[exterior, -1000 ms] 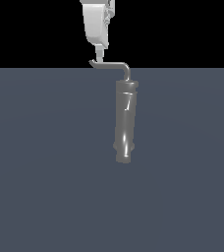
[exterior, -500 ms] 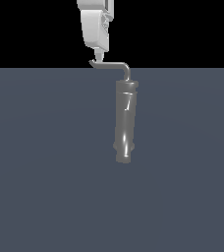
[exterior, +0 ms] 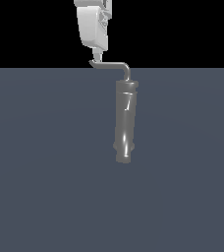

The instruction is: Turn on the faucet by rotating a designated handle.

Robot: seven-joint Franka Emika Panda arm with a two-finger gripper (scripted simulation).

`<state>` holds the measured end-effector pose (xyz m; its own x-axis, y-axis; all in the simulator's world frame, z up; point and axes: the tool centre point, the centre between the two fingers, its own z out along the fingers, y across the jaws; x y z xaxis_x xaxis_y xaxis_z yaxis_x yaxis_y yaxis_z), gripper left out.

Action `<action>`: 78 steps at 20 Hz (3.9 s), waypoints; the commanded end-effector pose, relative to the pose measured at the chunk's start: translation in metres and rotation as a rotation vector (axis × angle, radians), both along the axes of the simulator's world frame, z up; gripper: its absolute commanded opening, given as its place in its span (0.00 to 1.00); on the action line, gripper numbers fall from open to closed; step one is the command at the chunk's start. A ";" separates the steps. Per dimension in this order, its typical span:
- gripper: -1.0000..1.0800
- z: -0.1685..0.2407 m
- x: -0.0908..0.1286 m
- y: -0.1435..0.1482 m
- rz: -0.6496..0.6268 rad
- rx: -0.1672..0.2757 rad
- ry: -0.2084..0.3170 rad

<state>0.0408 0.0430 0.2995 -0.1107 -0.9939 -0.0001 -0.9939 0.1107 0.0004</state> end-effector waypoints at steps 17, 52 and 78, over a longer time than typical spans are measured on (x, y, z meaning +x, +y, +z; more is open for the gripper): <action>0.00 0.000 -0.050 0.009 0.000 0.000 0.000; 0.00 0.000 -0.123 -0.061 0.004 -0.001 -0.003; 0.00 0.000 -0.102 -0.143 0.014 0.000 -0.001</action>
